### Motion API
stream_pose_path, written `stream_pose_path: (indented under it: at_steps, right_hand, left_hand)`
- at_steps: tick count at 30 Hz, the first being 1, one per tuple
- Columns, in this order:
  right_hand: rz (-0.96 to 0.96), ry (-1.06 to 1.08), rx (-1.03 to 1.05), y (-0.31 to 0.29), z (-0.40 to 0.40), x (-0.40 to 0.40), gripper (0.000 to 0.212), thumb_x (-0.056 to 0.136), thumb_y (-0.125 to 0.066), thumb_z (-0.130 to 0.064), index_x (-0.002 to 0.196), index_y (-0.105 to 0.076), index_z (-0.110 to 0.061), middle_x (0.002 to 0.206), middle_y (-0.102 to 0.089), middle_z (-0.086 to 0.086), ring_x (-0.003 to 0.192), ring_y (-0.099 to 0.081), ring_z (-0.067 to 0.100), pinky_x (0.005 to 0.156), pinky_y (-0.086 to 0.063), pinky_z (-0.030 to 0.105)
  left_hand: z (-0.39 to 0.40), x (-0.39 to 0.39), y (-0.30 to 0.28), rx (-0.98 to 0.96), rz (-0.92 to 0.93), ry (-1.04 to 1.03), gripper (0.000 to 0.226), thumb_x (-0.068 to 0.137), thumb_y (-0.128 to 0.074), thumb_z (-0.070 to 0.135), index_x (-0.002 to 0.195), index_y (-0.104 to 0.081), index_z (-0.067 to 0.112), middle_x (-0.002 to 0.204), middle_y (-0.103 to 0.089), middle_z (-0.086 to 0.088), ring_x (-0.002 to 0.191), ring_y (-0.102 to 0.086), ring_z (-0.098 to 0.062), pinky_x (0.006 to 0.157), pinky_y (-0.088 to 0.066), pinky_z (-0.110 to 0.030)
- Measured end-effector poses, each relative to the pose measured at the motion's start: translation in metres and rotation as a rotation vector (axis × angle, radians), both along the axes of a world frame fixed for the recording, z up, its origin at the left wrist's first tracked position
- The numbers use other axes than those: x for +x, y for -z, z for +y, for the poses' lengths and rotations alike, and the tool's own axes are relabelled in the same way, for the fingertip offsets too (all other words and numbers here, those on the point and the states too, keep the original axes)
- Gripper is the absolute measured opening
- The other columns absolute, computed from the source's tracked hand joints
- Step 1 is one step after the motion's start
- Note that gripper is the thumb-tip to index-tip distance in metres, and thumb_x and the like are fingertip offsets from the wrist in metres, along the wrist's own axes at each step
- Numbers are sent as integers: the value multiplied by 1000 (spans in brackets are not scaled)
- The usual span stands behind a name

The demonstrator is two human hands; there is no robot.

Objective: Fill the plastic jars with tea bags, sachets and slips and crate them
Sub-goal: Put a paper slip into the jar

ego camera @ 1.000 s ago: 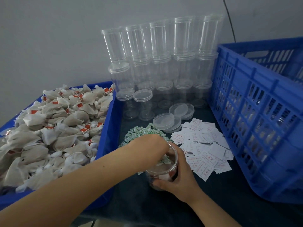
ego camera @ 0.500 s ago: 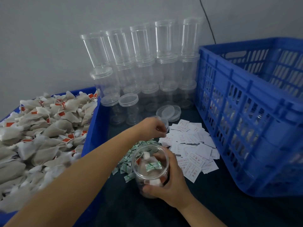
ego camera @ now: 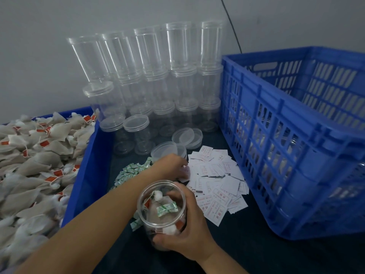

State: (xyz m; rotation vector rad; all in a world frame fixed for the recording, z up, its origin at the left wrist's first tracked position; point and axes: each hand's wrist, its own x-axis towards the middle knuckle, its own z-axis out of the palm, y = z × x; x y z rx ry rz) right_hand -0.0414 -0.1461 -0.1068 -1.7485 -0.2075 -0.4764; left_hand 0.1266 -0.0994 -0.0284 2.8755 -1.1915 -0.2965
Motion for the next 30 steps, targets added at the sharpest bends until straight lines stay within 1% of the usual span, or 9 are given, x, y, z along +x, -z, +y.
stream_pose_path:
  at_steps: [2,5,10,13,18,21,25,28,30]
  right_hand:
    - [1,-1,-4,0,1,0,99,60,-89,-36,144,-37,-43,137,-55,-12,130,-54,19,103,-49,41]
    - [12,-8,4,-1,1,0,99,60,-89,-37,144,-36,-45,137,-56,-12,130,-54,19,102,-49,38]
    - [22,-14,25,0,0,0,100,61,-89,-34,146,-37,-38,138,-56,-7,130,-54,22,103,-49,43]
    - [27,-16,37,-1,0,1,97,61,-87,-38,143,-36,-49,134,-56,-16,129,-54,16,102,-48,28]
    - [43,-46,75,0,0,0,99,60,-88,-39,145,-37,-39,131,-57,-17,128,-55,15,101,-49,28]
    - [60,-69,108,1,1,0,101,60,-89,-36,146,-36,-29,129,-58,-19,127,-55,11,98,-48,20]
    - [62,-76,118,0,2,0,99,57,-89,-39,142,-37,-40,126,-58,-18,122,-57,9,95,-48,17]
    - [52,-74,123,-2,4,0,96,58,-89,-37,141,-40,-38,126,-59,-19,121,-58,5,94,-47,14]
    - [41,-90,135,-5,6,0,94,61,-89,-32,140,-41,-45,130,-60,-16,124,-58,10,96,-48,18]
  left_hand:
    - [1,2,1,2,-31,-2,26,88,-61,29,102,-64,7,104,-63,-9,93,-57,-25,80,-50,-36]
    - [1,3,1,-11,-59,27,24,91,-59,25,110,-65,12,108,-62,-5,97,-57,-23,82,-49,-35]
    - [11,5,-16,-49,-105,47,14,89,-62,24,98,-68,14,98,-67,-2,90,-61,-20,78,-50,-35]
    - [23,4,-45,-112,-103,33,15,88,-66,25,96,-71,14,93,-68,0,82,-59,-15,78,-50,-33]
    - [59,-16,-96,-228,92,4,11,87,-67,26,95,-73,22,82,-66,19,72,-61,2,69,-47,-14]
    - [82,-36,-117,-245,249,-11,10,87,-66,26,88,-70,35,86,-69,21,79,-64,2,72,-52,-14]
    - [96,-63,-128,-250,303,14,10,87,-66,24,92,-71,32,86,-68,24,81,-62,9,72,-46,-4]
    - [98,-75,-132,-298,317,8,10,86,-68,25,87,-67,34,85,-70,20,80,-63,9,73,-49,-7]
    - [97,-80,-130,-259,353,8,11,85,-69,26,84,-64,36,84,-71,17,77,-64,8,70,-50,-9]
